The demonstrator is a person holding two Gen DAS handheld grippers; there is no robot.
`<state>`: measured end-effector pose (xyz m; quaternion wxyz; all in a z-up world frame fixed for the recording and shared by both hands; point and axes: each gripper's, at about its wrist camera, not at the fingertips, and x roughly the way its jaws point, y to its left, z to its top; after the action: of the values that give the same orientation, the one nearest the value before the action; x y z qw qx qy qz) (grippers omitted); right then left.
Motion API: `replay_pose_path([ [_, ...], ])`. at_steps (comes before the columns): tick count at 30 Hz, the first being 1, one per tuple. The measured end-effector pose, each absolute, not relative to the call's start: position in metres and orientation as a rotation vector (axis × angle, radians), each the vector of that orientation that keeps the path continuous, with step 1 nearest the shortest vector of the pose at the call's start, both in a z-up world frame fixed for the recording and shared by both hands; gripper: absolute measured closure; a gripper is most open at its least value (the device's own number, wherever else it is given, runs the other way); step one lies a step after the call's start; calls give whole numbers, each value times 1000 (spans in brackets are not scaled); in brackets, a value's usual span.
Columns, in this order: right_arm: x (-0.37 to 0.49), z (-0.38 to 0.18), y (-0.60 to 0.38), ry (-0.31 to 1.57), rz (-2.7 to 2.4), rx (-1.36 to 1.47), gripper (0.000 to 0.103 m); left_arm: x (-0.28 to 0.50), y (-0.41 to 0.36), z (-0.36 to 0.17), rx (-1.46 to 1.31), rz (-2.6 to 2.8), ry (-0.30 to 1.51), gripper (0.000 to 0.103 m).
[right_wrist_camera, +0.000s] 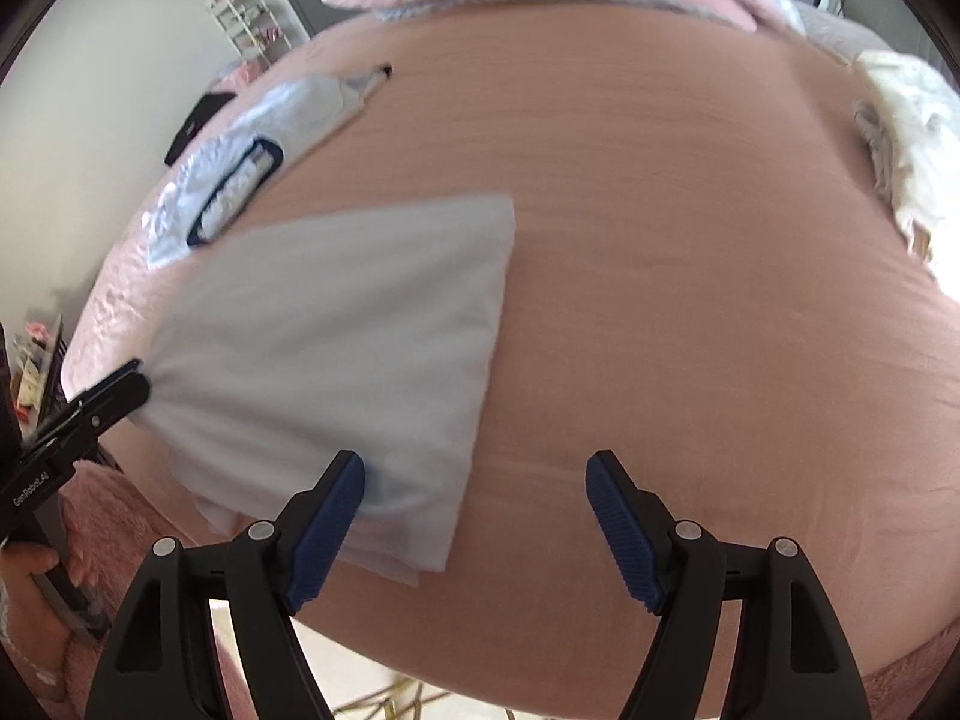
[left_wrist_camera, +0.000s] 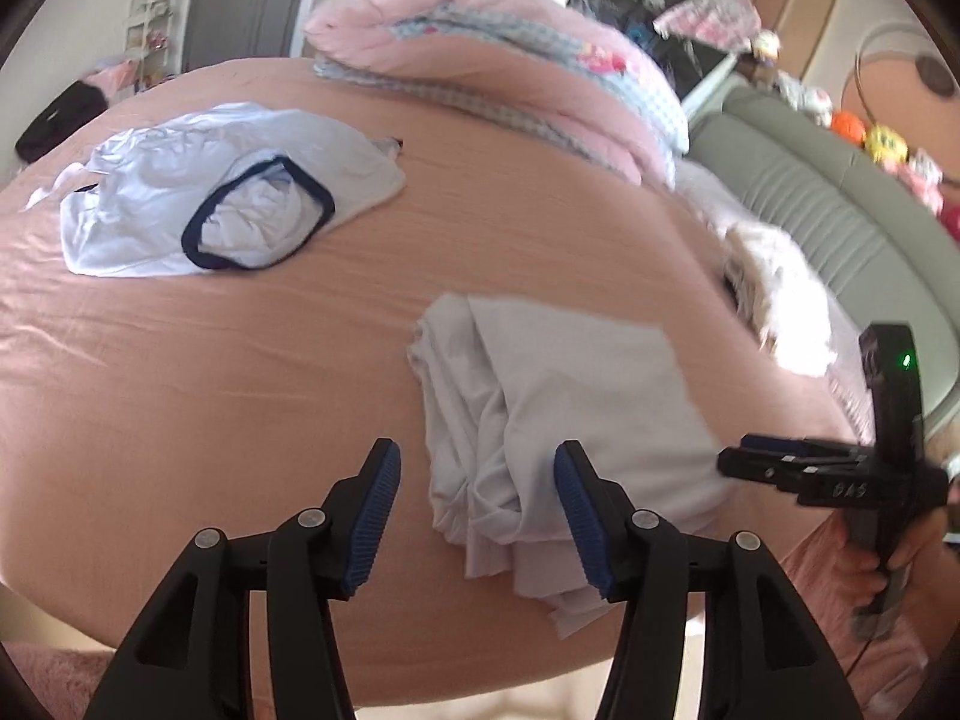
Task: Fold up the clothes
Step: 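Move both grippers to the folded grey shirt sides and grasp it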
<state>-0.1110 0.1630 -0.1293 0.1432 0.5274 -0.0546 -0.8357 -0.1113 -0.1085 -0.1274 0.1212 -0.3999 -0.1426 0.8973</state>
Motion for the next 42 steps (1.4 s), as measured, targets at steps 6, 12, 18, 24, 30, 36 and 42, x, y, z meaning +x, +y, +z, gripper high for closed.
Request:
replay_pose_path([
  [6, -117, -122, 141, -89, -2438, 1493, 28, -138, -93, -144, -1287, 2566, -408, 52],
  [12, -118, -157, 151, -234, -2359, 1577, 28, -134, -113, -159, -1319, 2588, -467, 49],
  [18, -117, -155, 171, -257, -2323, 1600, 28, -130, -140, -159, -1293, 2617, -639, 50],
  [24, -124, -153, 202, -850, -2242, 1482, 28, -130, -164, -169, -1131, 2375, -1069, 48],
  [30, -132, -164, 182, -716, -2275, 1563, 25, -141, -146, -183, -1191, 2254, -1090, 48],
  [36, -129, -167, 167, -524, -2320, 1585, 22, -143, -128, -181, -1223, 2290, -972, 33],
  [42, -128, -169, 164, -578, -2268, 1582, 42, -145, -125, -194, -1317, 2295, -981, 33],
])
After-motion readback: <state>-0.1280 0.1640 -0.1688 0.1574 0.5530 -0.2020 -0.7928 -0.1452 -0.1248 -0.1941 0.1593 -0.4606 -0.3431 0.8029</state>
